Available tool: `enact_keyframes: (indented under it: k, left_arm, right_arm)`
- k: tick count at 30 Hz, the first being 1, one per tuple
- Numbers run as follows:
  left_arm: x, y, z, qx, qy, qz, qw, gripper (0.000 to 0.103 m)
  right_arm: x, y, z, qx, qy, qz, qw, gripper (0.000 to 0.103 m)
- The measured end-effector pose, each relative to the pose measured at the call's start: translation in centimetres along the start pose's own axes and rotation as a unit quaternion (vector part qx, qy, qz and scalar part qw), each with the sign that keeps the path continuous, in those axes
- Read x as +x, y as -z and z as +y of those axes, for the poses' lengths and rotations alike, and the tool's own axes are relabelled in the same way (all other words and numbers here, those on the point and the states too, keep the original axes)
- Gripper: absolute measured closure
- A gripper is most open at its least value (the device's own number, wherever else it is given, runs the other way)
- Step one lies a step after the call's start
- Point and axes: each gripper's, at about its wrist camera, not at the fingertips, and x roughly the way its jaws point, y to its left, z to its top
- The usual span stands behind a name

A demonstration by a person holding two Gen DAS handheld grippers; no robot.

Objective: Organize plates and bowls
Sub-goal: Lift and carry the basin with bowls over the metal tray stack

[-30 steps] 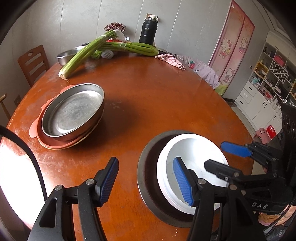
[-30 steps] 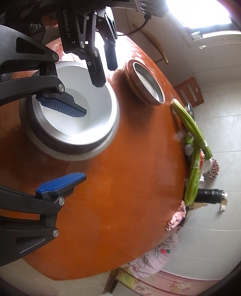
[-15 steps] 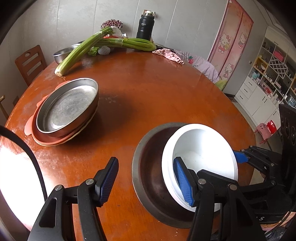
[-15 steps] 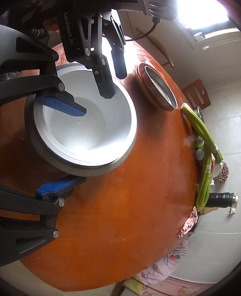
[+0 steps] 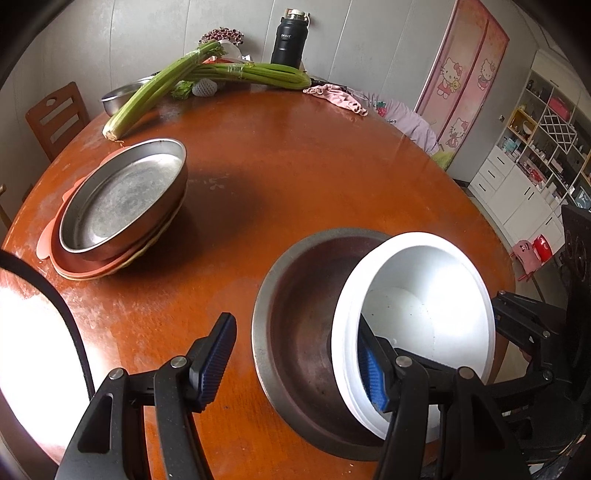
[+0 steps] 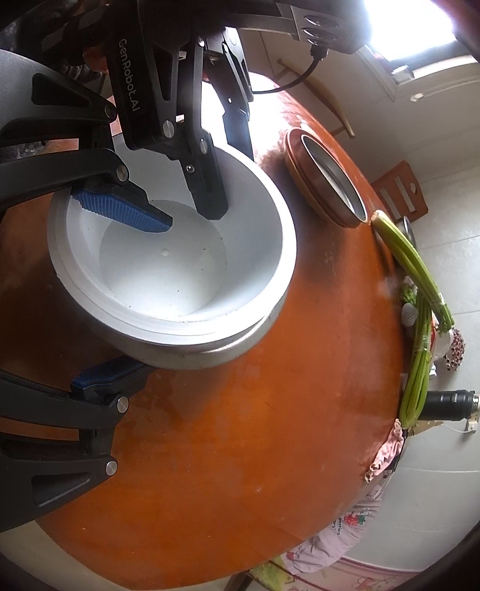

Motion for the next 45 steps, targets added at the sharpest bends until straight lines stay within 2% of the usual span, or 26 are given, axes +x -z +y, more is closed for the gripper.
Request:
enact_keyframes:
  k: [15,33,39,45]
  left_arm:
    - [0.6,0.1,-0.4,-0.002,0.033,0.007,0.9994,0.042]
    - [-0.1,0.2,0.0,-0.008,0.026,-0.001,0.9996,0.042]
    - [-1.3,-0.5,0.7,-0.011,0.026,-0.013,0.9995,0.042]
    - [-2.4,-2.1,2.8,-0.025,0.019,-0.024,0.9992,0.042]
  right_arm:
    - [0.1,0.1,0.1,-0.003,-0.004,0.000,1.000,0.035]
    - [0.2,-0.4,0.8,-0.012,-0.007,-0.004,1.000,0.035]
    - [0.1,-1.4,1.5,-0.017,-0.005,-0.009,1.000,0.035]
    - [0.0,-3.9,3.1,-0.028,-0.006,-0.020,0.999,0.035]
